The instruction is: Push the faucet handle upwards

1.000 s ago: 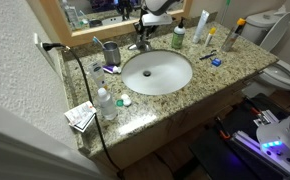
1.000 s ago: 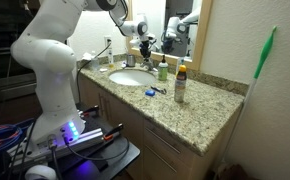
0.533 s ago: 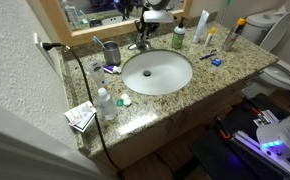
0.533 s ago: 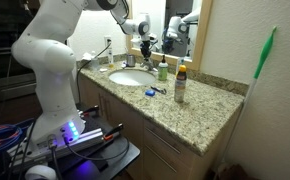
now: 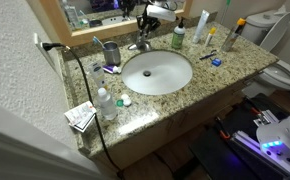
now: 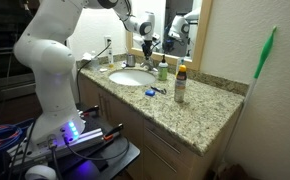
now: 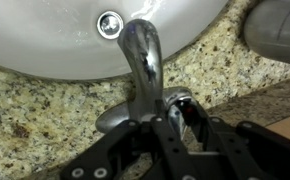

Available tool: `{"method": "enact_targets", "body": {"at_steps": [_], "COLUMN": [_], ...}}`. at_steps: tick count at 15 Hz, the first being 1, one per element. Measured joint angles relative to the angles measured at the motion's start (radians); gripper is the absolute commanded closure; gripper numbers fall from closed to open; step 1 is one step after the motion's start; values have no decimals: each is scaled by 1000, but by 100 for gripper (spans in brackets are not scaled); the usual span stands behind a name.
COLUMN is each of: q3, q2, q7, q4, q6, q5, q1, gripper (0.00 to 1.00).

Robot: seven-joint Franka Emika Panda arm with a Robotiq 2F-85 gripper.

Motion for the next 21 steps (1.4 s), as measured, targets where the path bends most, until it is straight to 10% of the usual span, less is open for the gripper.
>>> {"method": "enact_targets", "body": {"at_steps": [8,9,13,17,21], "q3": [44,50,53,26,16], "q2": [-149,-180,-262,-271,-237], "q7": [-51,-51,-45,41,82], "q4": [-108,-118,-146,-169,-178], "q6": [37,37,-27,-145,-147], "q5": [189,218,238,23,-104], "q1": [-63,-67,-67,-30,12], "gripper": [93,46,24,0,0]}}
